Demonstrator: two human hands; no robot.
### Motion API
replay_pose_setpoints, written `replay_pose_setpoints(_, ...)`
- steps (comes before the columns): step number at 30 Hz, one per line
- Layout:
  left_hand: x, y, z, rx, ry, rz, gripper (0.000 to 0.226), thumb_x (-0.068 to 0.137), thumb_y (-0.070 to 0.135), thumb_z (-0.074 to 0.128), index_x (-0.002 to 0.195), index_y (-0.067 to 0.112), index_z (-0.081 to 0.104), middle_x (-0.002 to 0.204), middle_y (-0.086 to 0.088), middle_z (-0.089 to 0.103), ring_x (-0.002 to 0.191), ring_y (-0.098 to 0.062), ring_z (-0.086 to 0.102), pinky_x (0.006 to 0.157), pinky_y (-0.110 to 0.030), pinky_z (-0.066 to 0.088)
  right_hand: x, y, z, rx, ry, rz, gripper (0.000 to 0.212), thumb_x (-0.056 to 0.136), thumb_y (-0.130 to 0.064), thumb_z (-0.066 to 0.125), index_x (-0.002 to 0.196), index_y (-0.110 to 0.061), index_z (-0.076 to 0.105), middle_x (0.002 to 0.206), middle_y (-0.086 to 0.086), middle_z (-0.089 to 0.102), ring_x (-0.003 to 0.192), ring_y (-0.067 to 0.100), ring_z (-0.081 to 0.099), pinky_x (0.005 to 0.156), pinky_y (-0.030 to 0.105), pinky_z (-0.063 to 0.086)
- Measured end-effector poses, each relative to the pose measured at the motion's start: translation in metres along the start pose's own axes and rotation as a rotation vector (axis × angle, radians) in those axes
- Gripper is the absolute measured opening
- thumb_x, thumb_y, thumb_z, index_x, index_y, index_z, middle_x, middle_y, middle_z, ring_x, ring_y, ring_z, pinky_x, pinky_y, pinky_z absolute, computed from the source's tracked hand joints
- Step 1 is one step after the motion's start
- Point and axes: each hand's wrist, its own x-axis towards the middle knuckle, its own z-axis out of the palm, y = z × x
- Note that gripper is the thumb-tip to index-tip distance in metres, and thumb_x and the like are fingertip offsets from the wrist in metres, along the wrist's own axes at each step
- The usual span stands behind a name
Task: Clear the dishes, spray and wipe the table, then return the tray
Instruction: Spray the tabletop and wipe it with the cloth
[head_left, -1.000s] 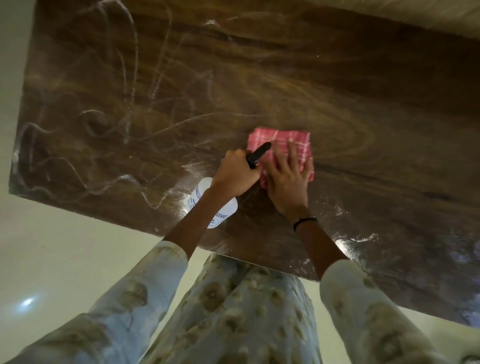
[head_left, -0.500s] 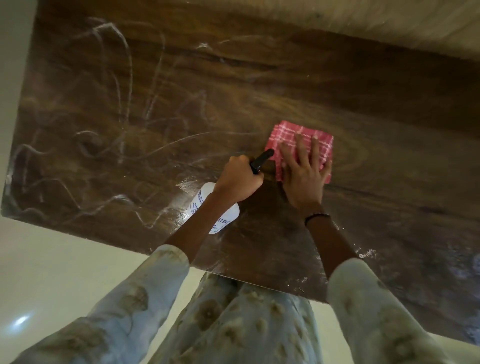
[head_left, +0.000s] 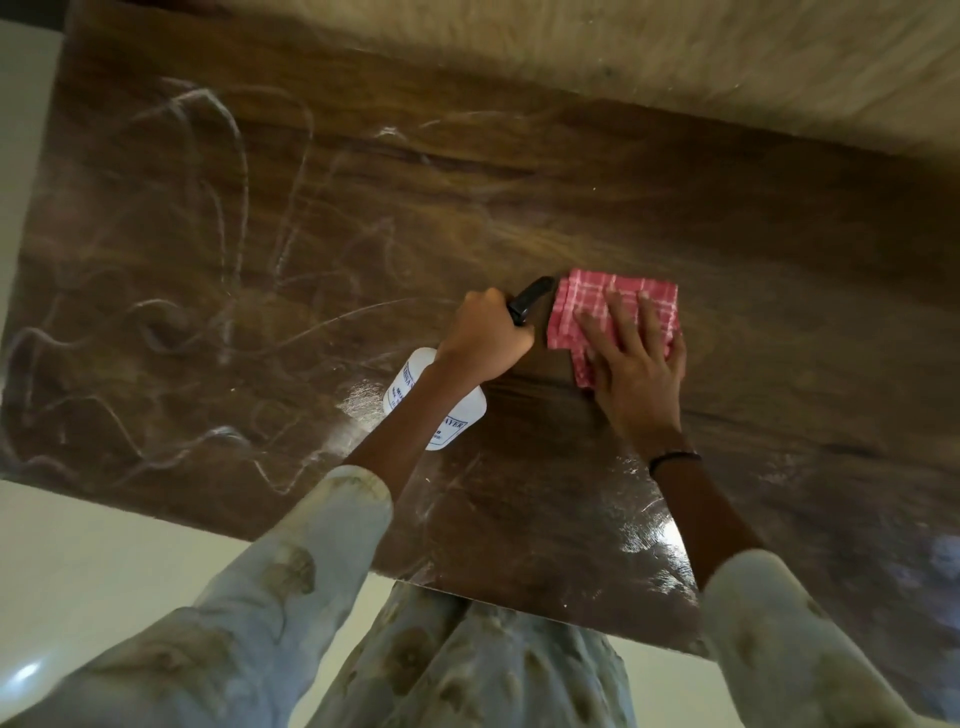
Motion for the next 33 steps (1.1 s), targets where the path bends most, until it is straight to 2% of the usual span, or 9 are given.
replay_pose_setpoints(2, 0.008, 0.004, -0.002, -0.018, -0.008, 0.006, 0.011, 0.085, 0.013, 0.058, 0.085, 0.003, 0.052, 0.069, -0.001, 0.043, 0.058, -0.011, 0.044, 0.055, -0.026, 0.041, 0.023, -0.013, 0.000, 0.042, 0.001, 0.022, 0.055, 0.092, -0.028, 0.054, 0.143, -0.036, 0.035, 0.156, 0.003, 0.025, 0.145, 0.037, 0.013, 0.104, 0.071, 0.017)
replay_pose_setpoints(5, 0.022, 0.006, -0.001, -0.027, -0.013, 0.006, 0.011, 0.080, 0.011, 0.060, 0.077, 0.005, 0.051, 0.070, -0.009, 0.053, 0.053, -0.014, 0.047, 0.051, -0.032, 0.043, 0.030, -0.018, 0.006, -0.014, 0.001, -0.115, 0.064, 0.086, -0.030, 0.062, 0.144, -0.035, 0.034, 0.156, 0.006, 0.026, 0.144, 0.039, 0.015, 0.103, 0.071, 0.014)
replay_pose_setpoints(8, 0.031, 0.010, -0.001, -0.029, -0.015, -0.004, 0.014, 0.080, 0.007, 0.058, 0.069, 0.008, 0.049, 0.066, -0.001, 0.048, 0.051, -0.010, 0.046, 0.039, -0.015, 0.034, 0.021, -0.010, 0.006, -0.062, 0.000, -0.221, 0.068, 0.086, -0.032, 0.061, 0.146, -0.037, 0.028, 0.158, 0.004, 0.022, 0.145, 0.036, 0.014, 0.105, 0.070, 0.017)
replay_pose_setpoints(11, 0.036, 0.014, 0.000, -0.004, 0.003, -0.008, 0.015, 0.081, 0.006, 0.057, 0.069, 0.009, 0.049, 0.066, 0.001, 0.045, 0.055, -0.013, 0.047, 0.044, -0.019, 0.034, 0.021, -0.009, 0.005, -0.057, -0.015, -0.225, 0.063, 0.089, -0.032, 0.056, 0.145, -0.039, 0.028, 0.158, 0.001, 0.021, 0.146, 0.034, 0.014, 0.106, 0.069, 0.019)
replay_pose_setpoints(16, 0.047, 0.016, -0.002, 0.023, -0.036, 0.000, 0.018, 0.080, 0.005, 0.057, 0.065, 0.011, 0.048, 0.067, -0.004, 0.051, 0.050, -0.010, 0.045, 0.041, -0.016, 0.032, 0.023, -0.005, 0.004, -0.054, -0.025, -0.233, 0.059, 0.092, -0.033, 0.053, 0.145, -0.040, 0.028, 0.159, -0.001, 0.017, 0.146, 0.032, 0.011, 0.106, 0.067, 0.020)
replay_pose_setpoints(19, 0.053, 0.012, -0.004, 0.039, -0.021, -0.023, 0.009, 0.081, 0.012, 0.059, 0.078, 0.006, 0.052, 0.079, -0.006, 0.053, 0.060, -0.011, 0.046, 0.049, -0.021, 0.033, 0.027, 0.005, 0.002, -0.076, -0.027, -0.271, 0.056, 0.094, -0.033, 0.051, 0.145, -0.040, 0.029, 0.159, -0.001, 0.018, 0.147, 0.030, 0.012, 0.106, 0.064, 0.023)
replay_pose_setpoints(24, 0.060, 0.008, -0.016, 0.032, 0.036, -0.065, 0.020, 0.080, 0.016, 0.060, 0.095, 0.003, 0.057, 0.093, -0.011, 0.052, 0.077, -0.021, 0.051, 0.066, -0.030, 0.040, 0.056, 0.030, -0.012, -0.073, -0.053, -0.191, 0.057, 0.093, -0.034, 0.051, 0.145, -0.038, 0.029, 0.159, 0.003, 0.017, 0.146, 0.033, 0.010, 0.106, 0.066, 0.023)
replay_pose_setpoints(29, 0.065, 0.009, -0.029, 0.014, 0.062, -0.024, 0.020, 0.081, 0.014, 0.062, 0.095, 0.000, 0.061, 0.087, -0.011, 0.056, 0.074, -0.020, 0.054, 0.066, -0.029, 0.042, 0.130, 0.011, -0.027, 0.045, -0.018, 0.028, 0.053, 0.097, -0.031, 0.047, 0.146, -0.038, 0.029, 0.160, 0.002, 0.012, 0.146, 0.037, 0.001, 0.107, 0.071, 0.012)
replay_pose_setpoints(33, 0.072, 0.011, -0.039, 0.002, 0.115, -0.025, 0.019, 0.078, 0.012, 0.063, 0.092, 0.000, 0.062, 0.076, -0.008, 0.055, 0.068, -0.024, 0.056, 0.059, -0.029, 0.042, 0.149, -0.035, -0.016, -0.014, -0.079, -0.088, 0.061, 0.094, -0.031, 0.051, 0.148, -0.037, 0.025, 0.161, 0.002, 0.006, 0.146, 0.035, -0.002, 0.106, 0.071, 0.004)
